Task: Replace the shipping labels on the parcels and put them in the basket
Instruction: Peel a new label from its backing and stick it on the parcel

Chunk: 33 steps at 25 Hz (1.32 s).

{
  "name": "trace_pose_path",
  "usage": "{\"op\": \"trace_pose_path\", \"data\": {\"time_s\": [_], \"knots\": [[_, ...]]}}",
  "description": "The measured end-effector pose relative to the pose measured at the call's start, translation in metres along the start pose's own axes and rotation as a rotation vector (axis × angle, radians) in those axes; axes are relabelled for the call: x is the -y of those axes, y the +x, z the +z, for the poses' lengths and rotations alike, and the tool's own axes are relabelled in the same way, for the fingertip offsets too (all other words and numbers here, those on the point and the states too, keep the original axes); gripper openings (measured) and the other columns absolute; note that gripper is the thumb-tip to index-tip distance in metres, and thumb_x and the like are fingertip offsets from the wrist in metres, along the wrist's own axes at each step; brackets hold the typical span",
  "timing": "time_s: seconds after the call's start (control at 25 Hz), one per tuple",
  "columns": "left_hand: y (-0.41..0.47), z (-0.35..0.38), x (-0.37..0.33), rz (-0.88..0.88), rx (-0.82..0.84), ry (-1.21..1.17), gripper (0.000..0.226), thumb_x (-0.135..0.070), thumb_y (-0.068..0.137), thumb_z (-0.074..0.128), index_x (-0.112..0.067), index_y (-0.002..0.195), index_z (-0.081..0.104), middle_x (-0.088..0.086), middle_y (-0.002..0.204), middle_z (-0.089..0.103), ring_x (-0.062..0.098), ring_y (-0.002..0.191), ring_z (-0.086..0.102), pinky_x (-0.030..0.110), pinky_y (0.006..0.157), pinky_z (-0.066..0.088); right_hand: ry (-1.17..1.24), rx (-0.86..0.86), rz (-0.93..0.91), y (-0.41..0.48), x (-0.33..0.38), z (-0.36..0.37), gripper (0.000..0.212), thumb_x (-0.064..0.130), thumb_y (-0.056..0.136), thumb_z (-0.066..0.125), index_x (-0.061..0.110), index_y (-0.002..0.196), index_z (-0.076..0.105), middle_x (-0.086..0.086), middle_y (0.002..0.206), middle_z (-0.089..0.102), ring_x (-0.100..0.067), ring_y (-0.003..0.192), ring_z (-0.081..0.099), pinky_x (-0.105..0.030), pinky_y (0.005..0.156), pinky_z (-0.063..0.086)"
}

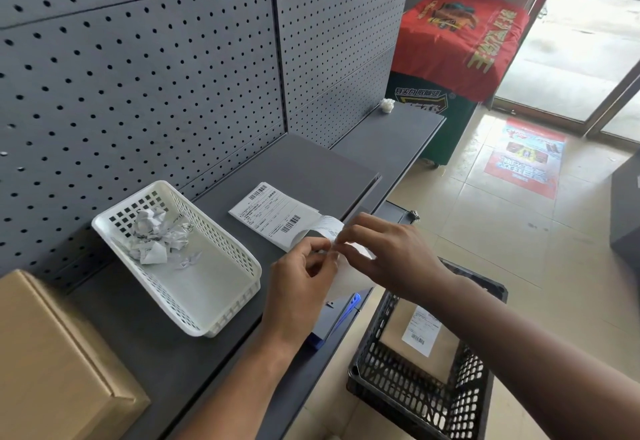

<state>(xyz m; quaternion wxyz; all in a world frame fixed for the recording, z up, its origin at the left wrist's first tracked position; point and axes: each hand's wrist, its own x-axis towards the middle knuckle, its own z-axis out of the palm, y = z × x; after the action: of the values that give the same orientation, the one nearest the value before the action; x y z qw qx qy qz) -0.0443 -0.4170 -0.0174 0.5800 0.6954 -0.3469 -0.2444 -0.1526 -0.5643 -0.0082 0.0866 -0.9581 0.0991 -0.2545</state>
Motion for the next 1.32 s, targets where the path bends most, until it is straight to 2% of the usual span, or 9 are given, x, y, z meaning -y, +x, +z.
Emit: {"op": "trace_pose_path", "data": {"time_s": [0.12, 0.24, 0.4, 0.56, 0.88, 1.0, 1.12, 1.2, 1.32], "knots": [[0.000, -0.002, 0.000, 0.045, -0.010, 0.069, 0.008, -0.028, 0.096, 0.069, -0.033, 0.102, 0.070, -0.022, 0.081, 0.075, -0.005, 0.083, 0.071, 0.014, 0.067, 0.057, -0.007, 0.013, 0.014, 0.003, 0.001, 0.001, 0.015, 0.035, 0.098, 0.057, 0.025, 0.100, 0.068, 0.011, 0.094, 0.064, -0.009, 0.073, 0.058, -0.030, 0.051, 0.049], [0.001, -0.002, 0.002, 0.095, -0.033, 0.160, 0.017, -0.028, 0.096, 0.069, -0.021, 0.110, 0.074, -0.023, 0.084, 0.071, -0.009, 0.083, 0.069, 0.009, 0.066, 0.053, -0.026, 0.016, 0.001, 0.004, 0.002, 0.002, 0.016, 0.035, 0.097, 0.057, 0.024, 0.098, 0.069, 0.011, 0.091, 0.065, -0.009, 0.076, 0.060, -0.026, 0.053, 0.048], [0.003, -0.003, 0.004, 0.136, -0.049, 0.224, 0.016, -0.024, 0.097, 0.069, -0.018, 0.110, 0.076, -0.024, 0.077, 0.070, -0.006, 0.079, 0.069, 0.012, 0.066, 0.055, -0.033, 0.021, -0.009, 0.005, 0.001, 0.006, 0.017, 0.033, 0.096, 0.055, 0.023, 0.096, 0.070, 0.010, 0.090, 0.066, -0.010, 0.077, 0.060, -0.029, 0.054, 0.050], [0.003, -0.004, 0.005, 0.139, -0.044, 0.229, 0.014, -0.022, 0.097, 0.068, -0.018, 0.108, 0.076, -0.014, 0.077, 0.074, 0.003, 0.076, 0.070, 0.021, 0.066, 0.057, -0.008, 0.039, 0.012, 0.005, 0.000, 0.011, 0.017, 0.033, 0.096, 0.053, 0.025, 0.097, 0.068, 0.012, 0.092, 0.066, -0.008, 0.081, 0.059, -0.031, 0.056, 0.052], [0.004, -0.003, 0.006, 0.075, -0.017, 0.205, 0.017, -0.024, 0.099, 0.065, -0.022, 0.113, 0.075, -0.015, 0.081, 0.074, 0.000, 0.077, 0.070, 0.017, 0.067, 0.056, 0.027, 0.047, 0.059, 0.008, 0.001, 0.014, 0.016, 0.033, 0.094, 0.051, 0.024, 0.096, 0.064, 0.011, 0.089, 0.063, -0.009, 0.077, 0.059, -0.034, 0.055, 0.053], [0.005, -0.002, 0.007, 0.008, -0.001, 0.190, 0.019, -0.016, 0.098, 0.064, -0.025, 0.112, 0.072, -0.005, 0.076, 0.074, 0.011, 0.062, 0.064, 0.026, 0.059, 0.055, 0.062, 0.016, 0.125, 0.011, 0.002, 0.012, 0.013, 0.032, 0.094, 0.050, 0.024, 0.094, 0.060, 0.013, 0.086, 0.060, -0.005, 0.071, 0.058, -0.034, 0.054, 0.053], [0.005, 0.000, 0.009, -0.061, 0.004, 0.156, 0.015, -0.013, 0.096, 0.064, -0.027, 0.102, 0.068, -0.001, 0.078, 0.075, 0.026, 0.069, 0.066, 0.038, 0.063, 0.056, 0.104, -0.011, 0.196, 0.014, -0.001, 0.008, 0.007, 0.028, 0.091, 0.054, 0.022, 0.093, 0.058, 0.010, 0.084, 0.062, -0.012, 0.069, 0.060, -0.039, 0.057, 0.054], [0.004, 0.002, 0.013, -0.092, -0.004, 0.147, 0.012, -0.014, 0.095, 0.064, -0.022, 0.102, 0.068, -0.001, 0.079, 0.076, 0.024, 0.064, 0.065, 0.036, 0.062, 0.053, 0.139, -0.031, 0.275, 0.017, -0.004, 0.005, 0.004, 0.025, 0.089, 0.058, 0.021, 0.091, 0.058, 0.009, 0.083, 0.064, -0.015, 0.071, 0.062, -0.040, 0.061, 0.055], [0.001, 0.005, 0.020, -0.118, 0.002, 0.143, 0.013, -0.013, 0.096, 0.065, -0.025, 0.100, 0.066, -0.003, 0.077, 0.076, 0.009, 0.056, 0.054, 0.025, 0.053, 0.046, 0.156, -0.044, 0.361, 0.023, -0.011, 0.000, 0.003, 0.022, 0.090, 0.059, 0.020, 0.092, 0.058, 0.007, 0.085, 0.065, -0.018, 0.074, 0.064, -0.039, 0.066, 0.056]]}}
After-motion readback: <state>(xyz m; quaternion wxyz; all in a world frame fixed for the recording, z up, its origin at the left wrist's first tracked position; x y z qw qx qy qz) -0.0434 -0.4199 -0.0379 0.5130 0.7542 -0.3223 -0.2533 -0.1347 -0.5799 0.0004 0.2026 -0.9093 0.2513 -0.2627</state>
